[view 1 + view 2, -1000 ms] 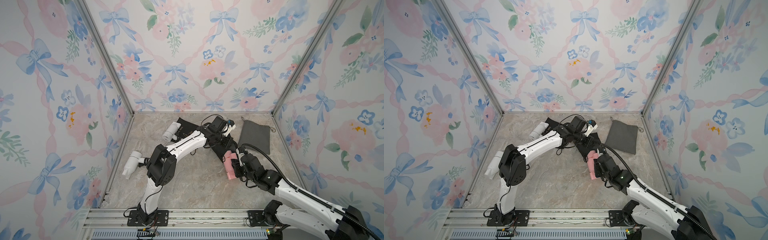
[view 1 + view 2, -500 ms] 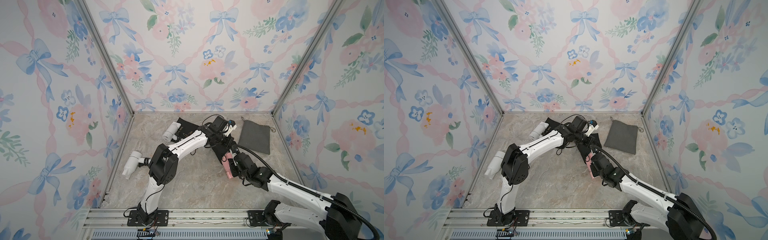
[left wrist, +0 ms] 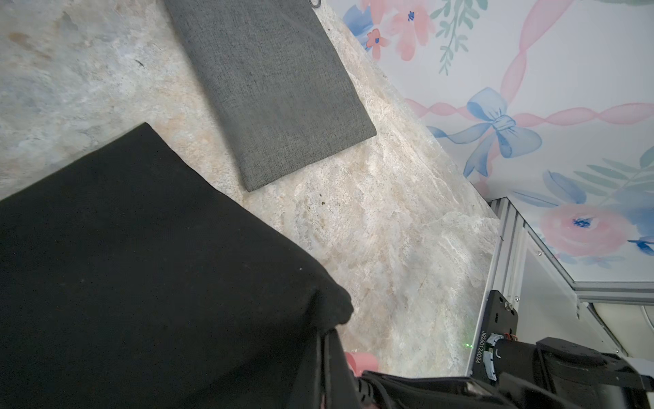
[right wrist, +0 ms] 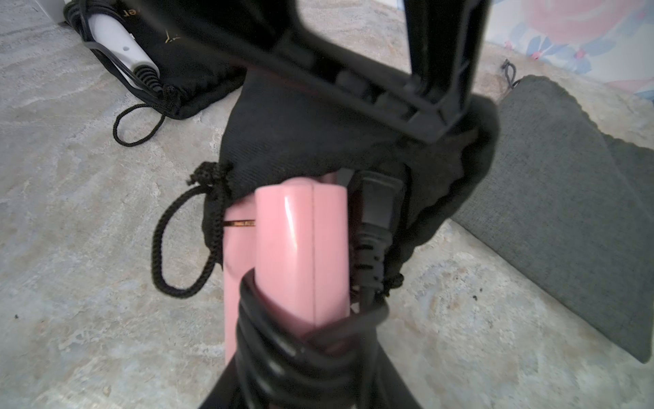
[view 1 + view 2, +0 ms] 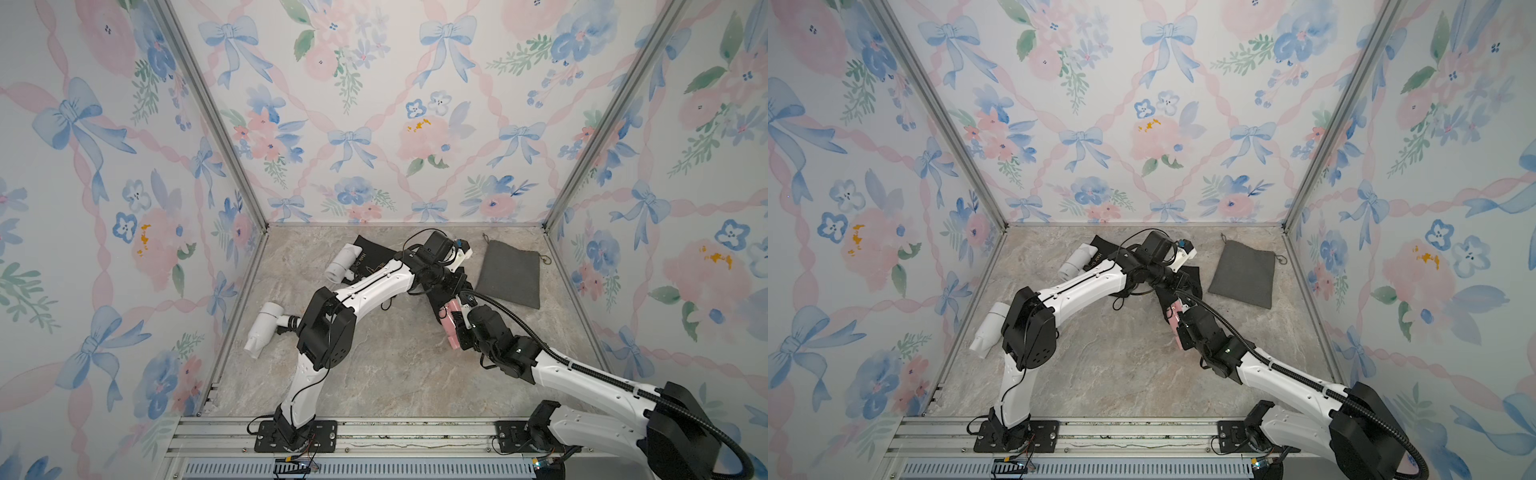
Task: Pack away hair dryers
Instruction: Place the hair dryer in the drawstring bag.
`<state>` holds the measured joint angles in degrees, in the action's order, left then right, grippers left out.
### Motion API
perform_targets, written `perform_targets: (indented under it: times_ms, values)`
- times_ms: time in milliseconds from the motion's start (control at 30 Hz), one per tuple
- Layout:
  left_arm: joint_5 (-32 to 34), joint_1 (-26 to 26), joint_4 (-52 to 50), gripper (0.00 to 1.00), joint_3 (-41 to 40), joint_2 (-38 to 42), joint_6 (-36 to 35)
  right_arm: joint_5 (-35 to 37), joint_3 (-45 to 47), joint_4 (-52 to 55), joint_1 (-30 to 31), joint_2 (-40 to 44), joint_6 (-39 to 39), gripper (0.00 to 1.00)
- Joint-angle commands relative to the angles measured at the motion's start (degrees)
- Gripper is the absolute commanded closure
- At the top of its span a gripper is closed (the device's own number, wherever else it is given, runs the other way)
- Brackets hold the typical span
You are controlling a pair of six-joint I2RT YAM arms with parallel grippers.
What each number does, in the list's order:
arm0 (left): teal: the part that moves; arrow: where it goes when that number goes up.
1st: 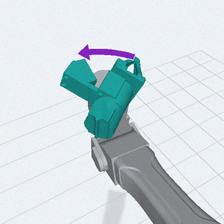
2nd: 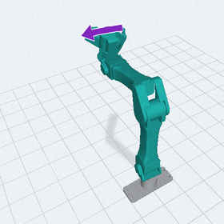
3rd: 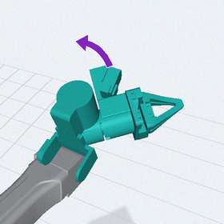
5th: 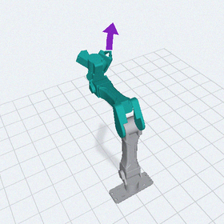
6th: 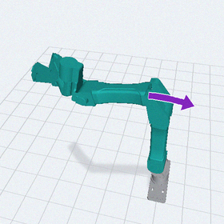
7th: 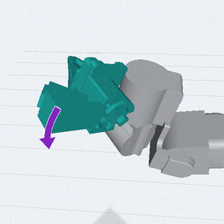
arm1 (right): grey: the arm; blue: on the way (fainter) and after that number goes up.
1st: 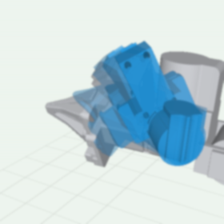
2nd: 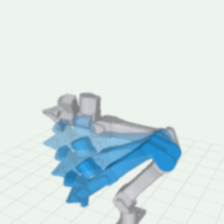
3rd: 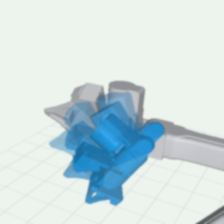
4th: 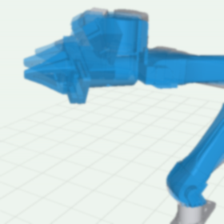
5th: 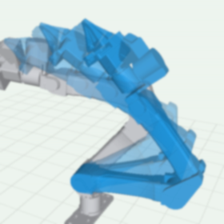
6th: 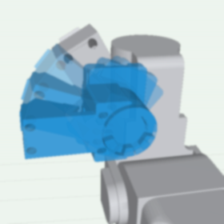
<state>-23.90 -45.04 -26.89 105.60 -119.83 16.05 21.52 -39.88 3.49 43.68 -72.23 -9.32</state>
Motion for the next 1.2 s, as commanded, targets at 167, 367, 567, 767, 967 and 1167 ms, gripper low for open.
perform_targets:
  times_ms: [167, 367, 567, 767, 967, 1167]
  values:
    - [-2.60, 1.26, 0.53, 1.00, 1.73, 3.33, 1.75, 1.16, 4.13, -10.20, 0.19, 2.18, 1.15, 0.69]
    - [-3.66, 1.56, 0.53, 1.00, 2.15, 4.42, 2.34, 0.59, 5.91, -12.91, -0.56, 2.66, 1.02, 0.69]
    - [-4.57, 1.71, 0.48, 1.00, 1.21, 5.90, 2.32, -0.82, 7.77, -15.13, -2.56, 4.41, 0.42, 0.69]
    - [-5.08, 1.71, 0.48, 1.00, -1.54, 7.94, 1.54, -3.07, 8.76, -16.39, -5.20, 6.17, -0.76, 0.69]
    - [-5.71, 1.40, 0.53, 1.00, -6.15, 9.85, -0.36, -5.77, 8.88, -16.24, -7.56, 8.19, -1.79, 0.69]
    - [-4.95, -0.21, 0.53, 1.00, -7.52, 8.64, -1.01, -6.99, 8.26, -15.97, -7.97, 9.04, -3.07, 0.68]
